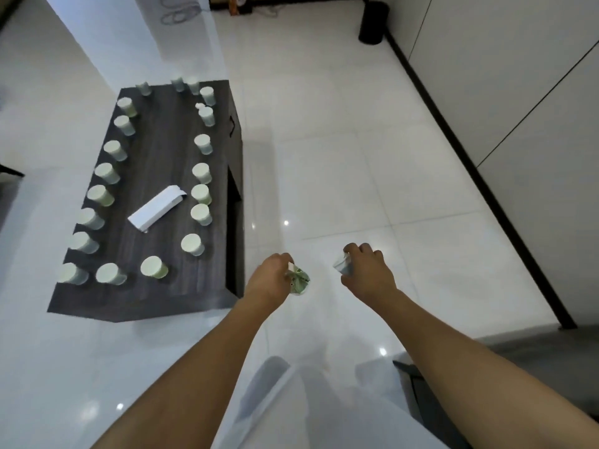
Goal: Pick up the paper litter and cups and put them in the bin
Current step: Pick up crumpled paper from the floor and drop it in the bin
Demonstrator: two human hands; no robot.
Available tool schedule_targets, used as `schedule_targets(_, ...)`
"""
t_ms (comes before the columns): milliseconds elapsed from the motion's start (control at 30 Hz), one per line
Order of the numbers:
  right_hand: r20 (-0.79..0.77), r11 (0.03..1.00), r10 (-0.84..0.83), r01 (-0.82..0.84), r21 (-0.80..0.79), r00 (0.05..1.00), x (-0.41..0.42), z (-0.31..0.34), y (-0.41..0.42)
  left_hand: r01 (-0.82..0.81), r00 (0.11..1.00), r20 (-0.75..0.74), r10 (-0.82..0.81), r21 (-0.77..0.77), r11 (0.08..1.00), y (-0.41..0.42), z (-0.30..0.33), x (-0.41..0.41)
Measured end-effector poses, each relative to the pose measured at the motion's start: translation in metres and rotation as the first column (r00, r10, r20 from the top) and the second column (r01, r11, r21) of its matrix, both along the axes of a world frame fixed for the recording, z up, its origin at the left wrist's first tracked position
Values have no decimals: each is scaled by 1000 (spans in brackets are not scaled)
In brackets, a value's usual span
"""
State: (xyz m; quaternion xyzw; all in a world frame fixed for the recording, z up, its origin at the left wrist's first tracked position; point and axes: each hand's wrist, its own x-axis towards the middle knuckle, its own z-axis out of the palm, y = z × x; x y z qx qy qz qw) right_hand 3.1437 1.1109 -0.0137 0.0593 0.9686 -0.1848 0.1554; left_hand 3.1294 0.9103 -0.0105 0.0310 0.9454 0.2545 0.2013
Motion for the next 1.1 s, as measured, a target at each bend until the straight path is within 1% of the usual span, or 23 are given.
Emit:
schedule_targets(200,-16,998,-60,60,-15,998,-104,-4,57,105,994,-36,-106,-34,994,59,-2,-125)
schedule_targets(300,-51,997,-77,77,-12,996,-182,-5,81,131,991,-33,-132,-32,991,85,-8,-206)
schedule_targets(500,-69,987,-158,159,14,985,-352,14,133,183,981,-72,-179,55,982,148,2,-386)
schedule_targets(600,-75,985,-169,171,33,983,-419,26,163,199,977,-94,-193,57,978,178,16,-461)
schedule_targets(700,-46,981,-189,191,39,981,-478,27,192,224,972,-75,-221,42,974,202,19,-524)
schedule_targets(767,-18,978,-208,209,30,978,-521,21,212,226,973,-61,-224,31,974,220,15,-568)
schedule_targets(867,-7,981,-193,193,20,981,-601,11,243,239,969,-68,-237,19,971,254,7,-650)
schedule_targets(967,-29,981,-195,195,-3,980,-691,7,280,217,973,-90,-214,22,976,295,8,-741)
schedule_targets(1100,-66,978,-206,204,-33,976,-806,16,327,209,973,-102,-207,15,978,343,20,-853)
